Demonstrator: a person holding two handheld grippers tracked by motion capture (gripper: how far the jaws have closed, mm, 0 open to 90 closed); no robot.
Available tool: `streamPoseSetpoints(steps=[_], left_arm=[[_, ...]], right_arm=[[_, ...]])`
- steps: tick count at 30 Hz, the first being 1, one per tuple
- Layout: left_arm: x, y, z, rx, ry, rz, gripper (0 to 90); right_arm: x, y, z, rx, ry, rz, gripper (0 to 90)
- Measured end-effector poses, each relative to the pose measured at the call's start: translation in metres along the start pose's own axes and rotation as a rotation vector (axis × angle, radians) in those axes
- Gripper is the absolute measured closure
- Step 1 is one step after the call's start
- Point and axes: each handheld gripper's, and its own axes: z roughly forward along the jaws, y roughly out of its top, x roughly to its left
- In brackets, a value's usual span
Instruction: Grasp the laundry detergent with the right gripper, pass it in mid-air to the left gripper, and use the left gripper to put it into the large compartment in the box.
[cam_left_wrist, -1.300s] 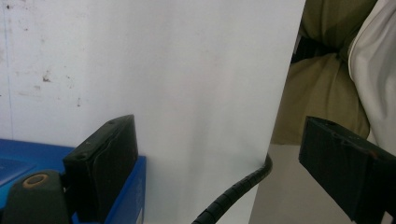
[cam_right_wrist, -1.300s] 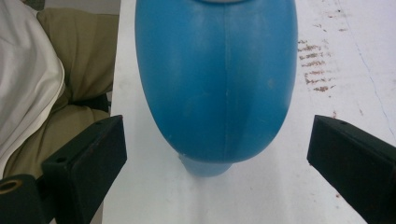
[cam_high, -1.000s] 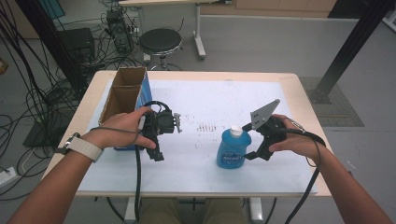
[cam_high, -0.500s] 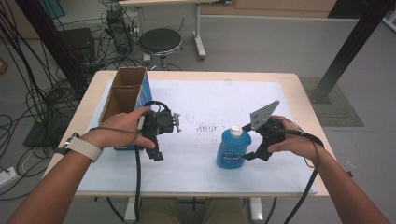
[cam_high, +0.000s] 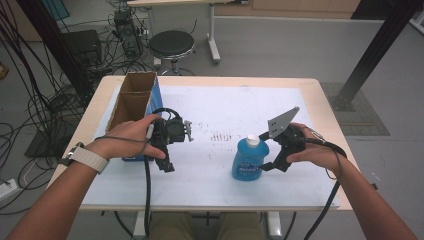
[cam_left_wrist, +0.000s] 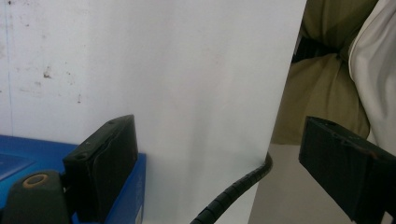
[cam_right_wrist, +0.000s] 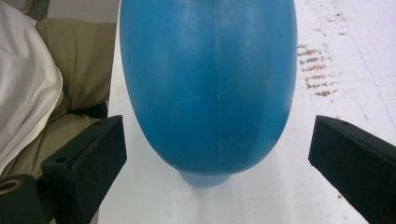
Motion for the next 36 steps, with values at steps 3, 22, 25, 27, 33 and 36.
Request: streamPoseSetpoints(steps=[3, 22, 25, 27, 33, 36], left_arm=[[0.0002, -0.0004, 0.0003, -0.004, 0.001, 0.001, 12.2], [0.0004, -0.0007, -0.0001, -0.005, 0.002, -0.001, 12.2], [0.0005, -0.0007, -0.0001, -0.004, 0.002, -0.001, 12.2], [0.0006, -0.0008, -0.0003, -0.006, 0.001, -0.001, 12.2], [0.0006, -0.0018, -0.0004, -0.006, 0.002, -0.005, 12.2], [0.0007, -0.0016, -0.0003, -0.007, 0.003, -0.002, 12.2]], right_arm=[[0.0, 0.0002, 0.0001, 0.0, -0.001, -0.002, 4.2], [-0.0004, 0.0015, 0.0008, 0.0, 0.002, 0.001, 4.2], [-0.0005, 0.0016, 0.0013, 0.002, 0.003, 0.001, 4.2], [-0.0009, 0.002, 0.0018, 0.001, 0.004, -0.004, 4.6], [-0.0012, 0.0028, 0.002, 0.001, 0.003, -0.002, 4.6], [-0.0016, 0.0027, 0.0022, 0.003, 0.001, 0.0, 4.6]])
